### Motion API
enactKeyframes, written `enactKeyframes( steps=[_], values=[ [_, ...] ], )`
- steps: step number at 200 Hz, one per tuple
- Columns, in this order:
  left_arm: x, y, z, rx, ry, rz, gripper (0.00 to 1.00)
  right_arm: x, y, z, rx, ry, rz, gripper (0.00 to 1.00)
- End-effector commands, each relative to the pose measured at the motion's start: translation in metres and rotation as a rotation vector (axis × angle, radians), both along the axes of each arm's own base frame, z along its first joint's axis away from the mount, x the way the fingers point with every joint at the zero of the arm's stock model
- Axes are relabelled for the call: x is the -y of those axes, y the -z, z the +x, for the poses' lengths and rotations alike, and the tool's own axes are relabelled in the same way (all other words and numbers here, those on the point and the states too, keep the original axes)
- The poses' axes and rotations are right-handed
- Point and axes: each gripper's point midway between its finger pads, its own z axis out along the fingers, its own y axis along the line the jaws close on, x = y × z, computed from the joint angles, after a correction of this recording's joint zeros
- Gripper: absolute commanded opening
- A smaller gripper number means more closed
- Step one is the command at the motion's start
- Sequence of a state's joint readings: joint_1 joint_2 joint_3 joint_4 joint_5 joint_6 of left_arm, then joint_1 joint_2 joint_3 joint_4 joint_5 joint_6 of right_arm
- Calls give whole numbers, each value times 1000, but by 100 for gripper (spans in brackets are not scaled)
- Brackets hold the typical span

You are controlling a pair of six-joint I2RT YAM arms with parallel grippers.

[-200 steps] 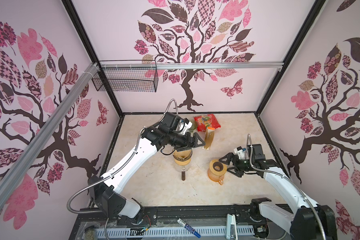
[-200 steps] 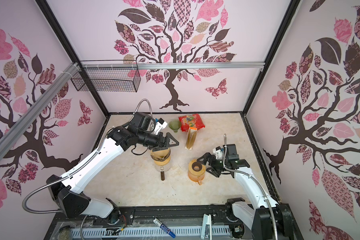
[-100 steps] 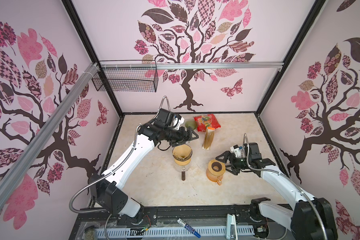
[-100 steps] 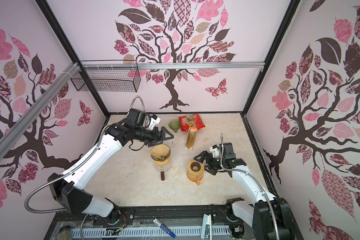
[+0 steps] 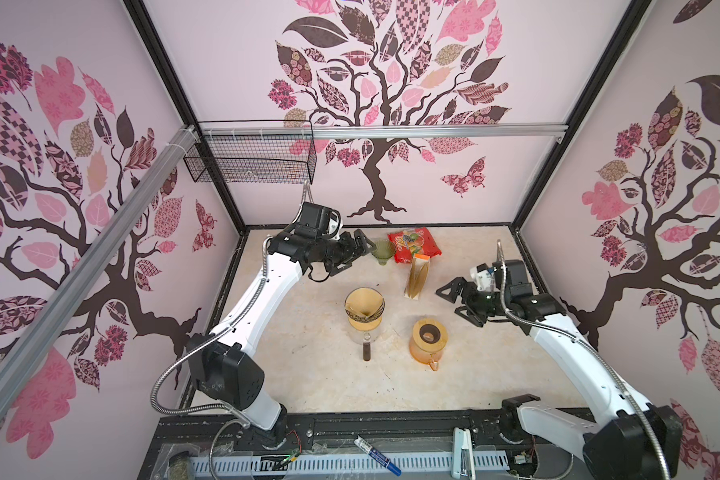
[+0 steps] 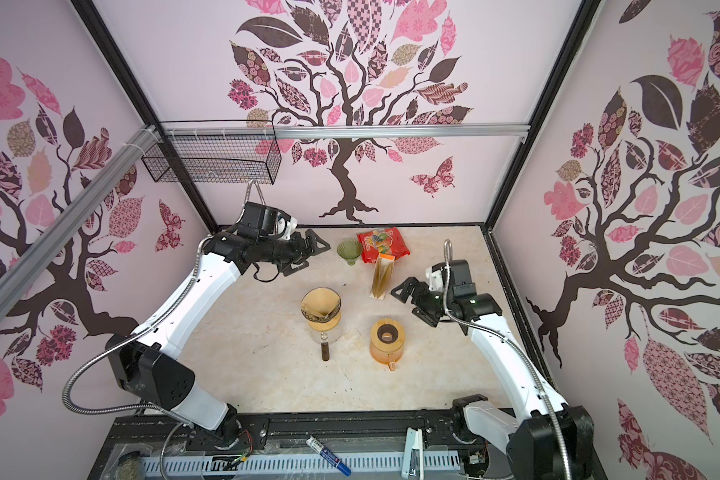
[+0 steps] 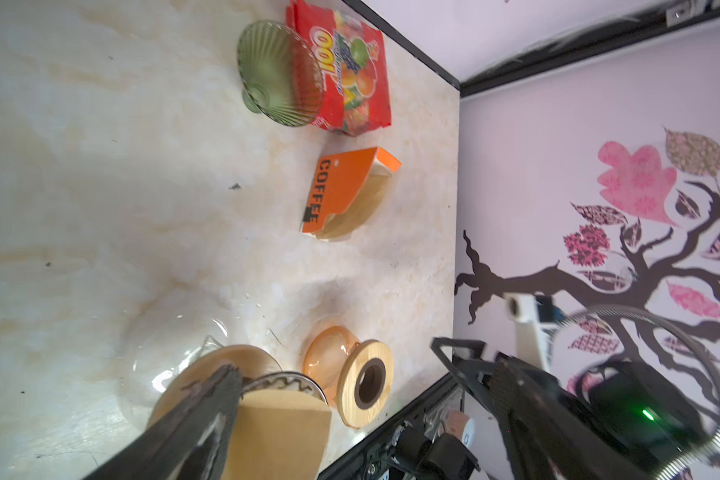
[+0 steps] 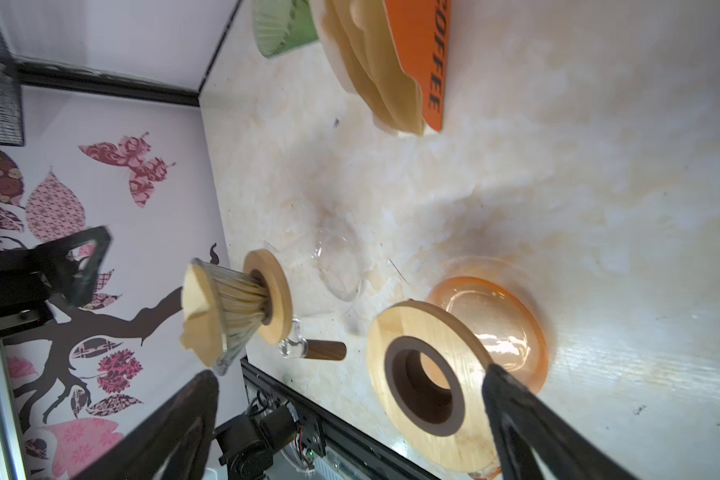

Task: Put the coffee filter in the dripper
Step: 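Grasp the green glass dripper rim with the left gripper while the right withdraws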

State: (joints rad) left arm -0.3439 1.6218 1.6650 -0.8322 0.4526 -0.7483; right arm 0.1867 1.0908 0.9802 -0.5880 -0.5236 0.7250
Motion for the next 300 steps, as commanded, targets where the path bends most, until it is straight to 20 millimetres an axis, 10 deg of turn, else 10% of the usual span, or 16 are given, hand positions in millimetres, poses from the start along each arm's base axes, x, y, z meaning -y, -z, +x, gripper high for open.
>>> enactKeyframes(
  steps=[1, 52, 113, 300],
  values=[
    [-11, 1, 32, 9, -70, 16, 97, 20, -26, -15, 22, 53, -107, 100],
    [-8, 37, 90, -30, -61, 74, 93, 20, -67, -26, 142, 53, -67, 100],
    [15, 88, 140, -82, -16, 59, 73, 41, -69, -26, 155, 58, -247, 100],
    [44, 174, 180, -158, -45, 3, 38, 47, -54, -25, 73, 24, -335, 100]
  ],
)
